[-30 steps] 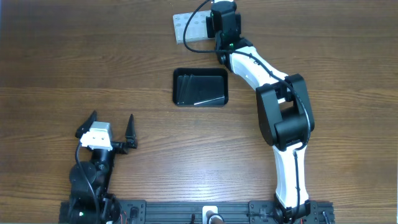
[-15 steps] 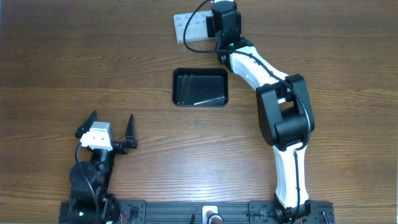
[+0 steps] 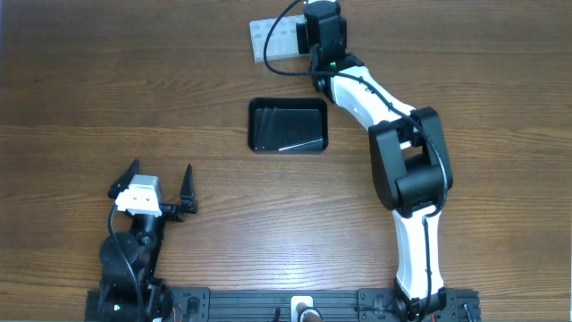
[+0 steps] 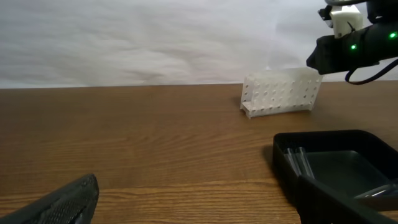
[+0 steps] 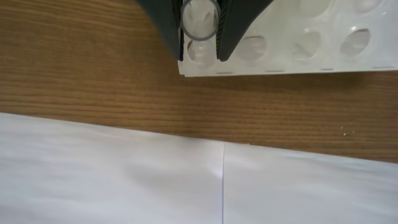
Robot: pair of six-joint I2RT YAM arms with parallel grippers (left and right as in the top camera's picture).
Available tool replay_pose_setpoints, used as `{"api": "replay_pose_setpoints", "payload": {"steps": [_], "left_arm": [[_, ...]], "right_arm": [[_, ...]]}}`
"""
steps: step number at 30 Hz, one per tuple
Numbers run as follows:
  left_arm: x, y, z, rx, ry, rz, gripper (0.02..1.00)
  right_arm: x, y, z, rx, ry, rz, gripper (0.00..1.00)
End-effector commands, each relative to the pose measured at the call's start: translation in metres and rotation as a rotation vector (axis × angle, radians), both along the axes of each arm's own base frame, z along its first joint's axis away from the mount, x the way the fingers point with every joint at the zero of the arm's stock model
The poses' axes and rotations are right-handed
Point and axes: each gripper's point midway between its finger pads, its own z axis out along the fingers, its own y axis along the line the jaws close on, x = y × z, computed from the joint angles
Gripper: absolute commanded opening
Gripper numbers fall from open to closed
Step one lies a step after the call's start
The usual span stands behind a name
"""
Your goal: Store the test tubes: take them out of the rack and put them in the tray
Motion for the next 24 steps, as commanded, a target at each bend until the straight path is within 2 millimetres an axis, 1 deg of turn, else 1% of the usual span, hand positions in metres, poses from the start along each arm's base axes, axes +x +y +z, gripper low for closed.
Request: {"api": "replay_pose_setpoints", "payload": {"steps": [1,4,7,9,10,12,14,16,18,21,24], "left_arm": [[0.000,-0.001,-0.001,0.010,-0.004,-0.009,1.000],[0.000,-0.001,-0.001,0.010,-0.004,-0.009,1.000],[0.000,-0.001,-0.001,0.010,-0.004,-0.009,1.000],[0.000,-0.001,-0.001,0.010,-0.004,-0.009,1.000],[0.000,-0.001,-0.001,0.010,-0.004,-0.009,1.000],[0.000,-0.001,-0.001,0.010,-0.004,-0.009,1.000],[0.000,-0.001,-0.001,0.010,-0.004,-0.009,0.998],[0.000,-0.001,-0.001,0.010,-0.004,-0.009,1.000],[0.000,-0.001,-0.001,0.010,-0.004,-0.009,0.998],[0.000,-0.001,-0.001,0.010,-0.004,-0.009,1.000],[0.000,-0.001,-0.001,0.010,-0.004,-0.009,0.998]], "right_arm": [[-0.009,-0.005,0.105,0.057,-0.150,-0.003,0.060],[-0.022,-0.010,0.157,0.083,-0.221,-0.003,0.056],[-0.039,-0.016,0.204,0.112,-0.285,-0.004,0.066],[-0.052,-0.020,0.227,0.145,-0.301,-0.009,0.071],[-0.060,-0.020,0.235,0.160,-0.295,0.000,0.071],[-0.075,-0.017,0.243,0.184,-0.260,0.036,0.066],[-0.088,-0.013,0.244,0.201,-0.217,0.074,0.064],[-0.097,-0.011,0.240,0.224,-0.171,0.092,0.071],[-0.104,-0.008,0.229,0.244,-0.108,0.107,0.077],[-0.118,0.001,0.200,0.282,0.035,0.140,0.080],[-0.138,0.018,0.159,0.331,0.233,0.206,0.077]]}}
